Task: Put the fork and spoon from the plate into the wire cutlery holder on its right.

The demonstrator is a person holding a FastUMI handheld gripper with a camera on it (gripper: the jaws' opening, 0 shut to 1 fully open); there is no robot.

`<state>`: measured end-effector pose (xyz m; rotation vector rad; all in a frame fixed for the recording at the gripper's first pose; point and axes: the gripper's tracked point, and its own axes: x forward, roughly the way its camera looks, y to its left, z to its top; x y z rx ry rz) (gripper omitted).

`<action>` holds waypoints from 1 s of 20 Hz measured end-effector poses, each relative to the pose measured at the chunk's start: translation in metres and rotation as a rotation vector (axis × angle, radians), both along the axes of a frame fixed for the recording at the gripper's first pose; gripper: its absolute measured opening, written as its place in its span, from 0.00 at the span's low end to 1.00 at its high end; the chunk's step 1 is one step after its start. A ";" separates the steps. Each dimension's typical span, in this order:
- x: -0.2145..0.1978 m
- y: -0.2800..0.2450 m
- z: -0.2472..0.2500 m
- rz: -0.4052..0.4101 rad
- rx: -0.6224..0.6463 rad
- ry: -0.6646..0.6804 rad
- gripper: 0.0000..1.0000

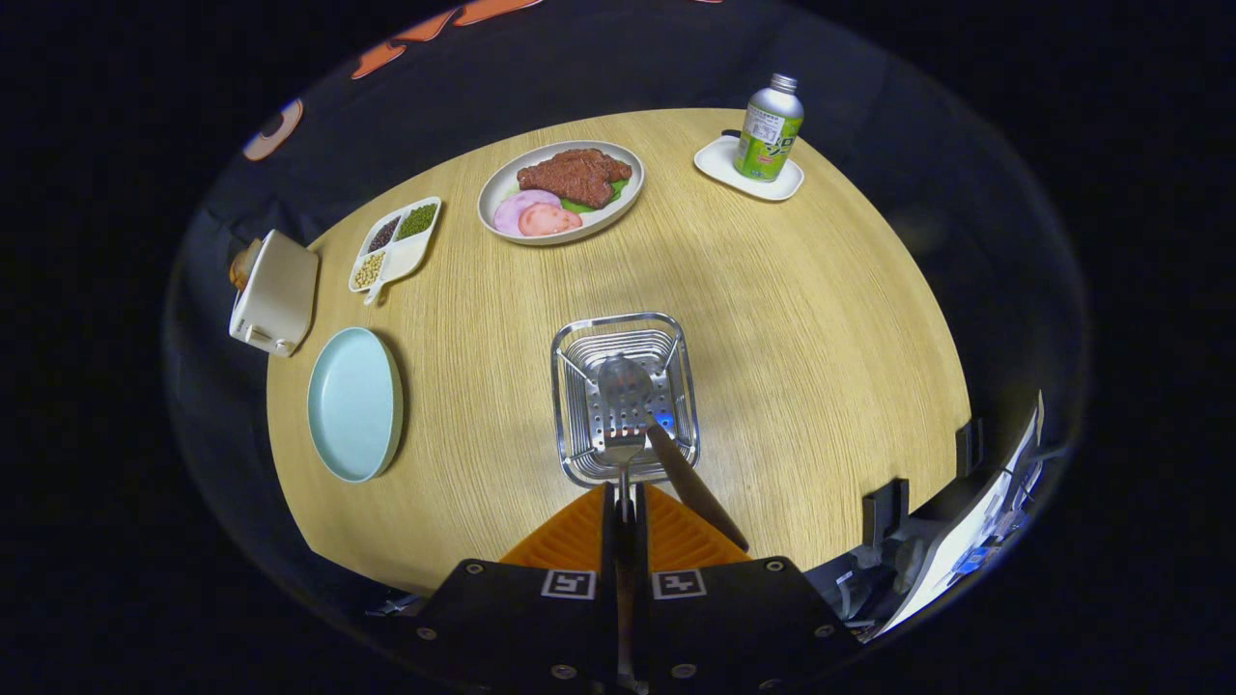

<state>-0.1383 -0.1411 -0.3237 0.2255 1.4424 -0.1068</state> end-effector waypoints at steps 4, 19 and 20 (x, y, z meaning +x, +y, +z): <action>0.028 0.000 0.020 0.016 0.039 -0.132 0.10; 0.159 -0.002 0.270 -0.005 -0.225 -1.190 0.82; 0.159 -0.001 0.282 0.000 -0.251 -1.220 0.84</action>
